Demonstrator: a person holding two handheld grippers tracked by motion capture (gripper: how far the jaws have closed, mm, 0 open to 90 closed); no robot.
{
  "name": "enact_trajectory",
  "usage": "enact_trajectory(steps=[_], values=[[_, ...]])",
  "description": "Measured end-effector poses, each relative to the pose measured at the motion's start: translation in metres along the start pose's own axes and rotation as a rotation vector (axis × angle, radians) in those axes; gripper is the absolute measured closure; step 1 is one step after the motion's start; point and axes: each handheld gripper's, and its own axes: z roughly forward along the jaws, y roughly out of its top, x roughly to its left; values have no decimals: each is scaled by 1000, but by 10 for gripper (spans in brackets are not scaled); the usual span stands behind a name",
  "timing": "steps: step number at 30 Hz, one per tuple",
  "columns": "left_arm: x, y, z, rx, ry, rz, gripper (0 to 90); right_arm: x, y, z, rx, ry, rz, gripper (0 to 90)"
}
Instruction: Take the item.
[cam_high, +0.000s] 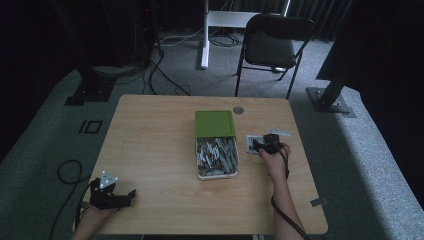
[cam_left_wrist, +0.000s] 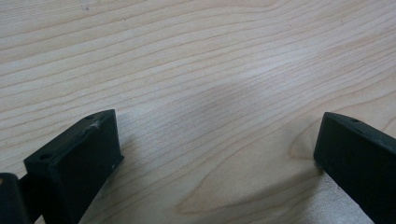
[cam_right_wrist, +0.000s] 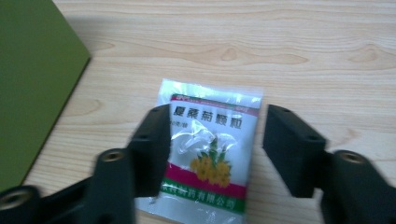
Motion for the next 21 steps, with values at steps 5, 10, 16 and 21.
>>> enact_trajectory(steps=[5, 10, 16, 21], values=[[0, 0, 0, 0, 0, 0, 13, -6, -4, -7, 13, 0, 0, 318], [0, 0, 0, 0, 0, 0, 13, -13, -10, -19, 5, -12, 3, 285], [0, 0, 0, 0, 0, 0, 13, -20, -17, -32, 10, -7, 5, 230], [0, 0, 0, 0, 0, 0, 13, -26, -27, -43, 3, -22, 6, 203]])
